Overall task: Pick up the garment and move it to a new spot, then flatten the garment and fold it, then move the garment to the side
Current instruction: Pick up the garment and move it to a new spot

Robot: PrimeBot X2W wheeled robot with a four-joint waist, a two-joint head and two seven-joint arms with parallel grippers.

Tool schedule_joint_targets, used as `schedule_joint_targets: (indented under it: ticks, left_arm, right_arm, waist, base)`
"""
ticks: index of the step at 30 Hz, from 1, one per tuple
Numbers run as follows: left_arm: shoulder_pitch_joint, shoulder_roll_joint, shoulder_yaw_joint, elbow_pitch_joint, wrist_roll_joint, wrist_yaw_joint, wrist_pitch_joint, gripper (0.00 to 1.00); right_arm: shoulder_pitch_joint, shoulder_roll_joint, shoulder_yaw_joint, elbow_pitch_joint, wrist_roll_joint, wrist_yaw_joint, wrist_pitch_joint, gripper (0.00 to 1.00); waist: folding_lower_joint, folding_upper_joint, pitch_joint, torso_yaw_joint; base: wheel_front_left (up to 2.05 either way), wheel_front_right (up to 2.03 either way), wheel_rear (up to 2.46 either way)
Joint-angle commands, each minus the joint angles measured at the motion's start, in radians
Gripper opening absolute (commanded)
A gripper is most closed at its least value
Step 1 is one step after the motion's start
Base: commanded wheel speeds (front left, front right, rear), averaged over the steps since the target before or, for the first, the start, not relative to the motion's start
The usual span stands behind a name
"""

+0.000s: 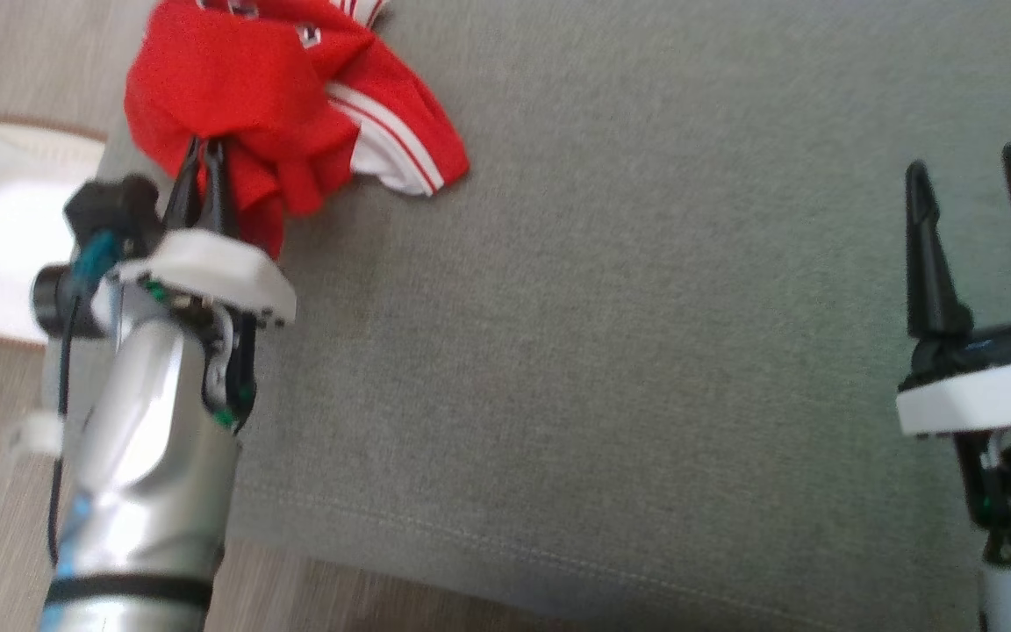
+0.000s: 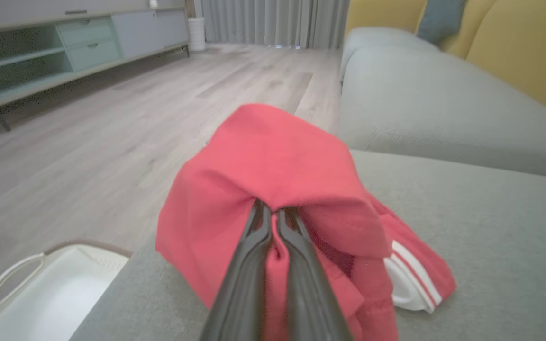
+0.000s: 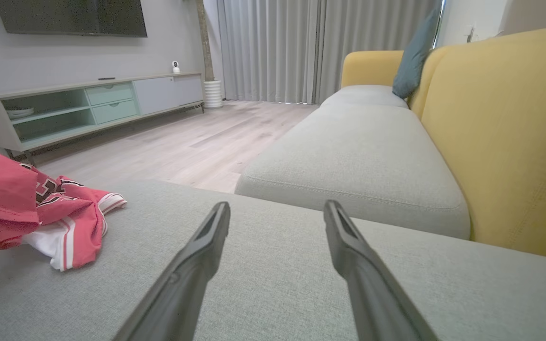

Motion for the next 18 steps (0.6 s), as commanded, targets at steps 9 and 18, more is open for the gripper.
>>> schedule_joint_targets:
  ticks: [9, 18]
  left_arm:
    - [0.239, 0.07, 0.024, -0.455, 0.043, 0.03, 0.011, 0.0]
    - [0.368, 0.061, -0.057, -0.74, 0.048, 0.019, 0.12, 0.0]
  right_arm:
    - [0.061, 0.033, 0.043, 0.025, 0.014, -0.001, -0.046, 1.0]
    - [0.09, 0.062, 0.047, 0.023, 0.025, -0.001, -0.058, 1.0]
  waist:
    - [0.0, 0.0, -0.186, -0.102]
    - [0.0, 0.0, -0.206, -0.205]
  base:
    - [0.0, 0.0, 0.0]
    - [0.0, 0.0, 0.0]
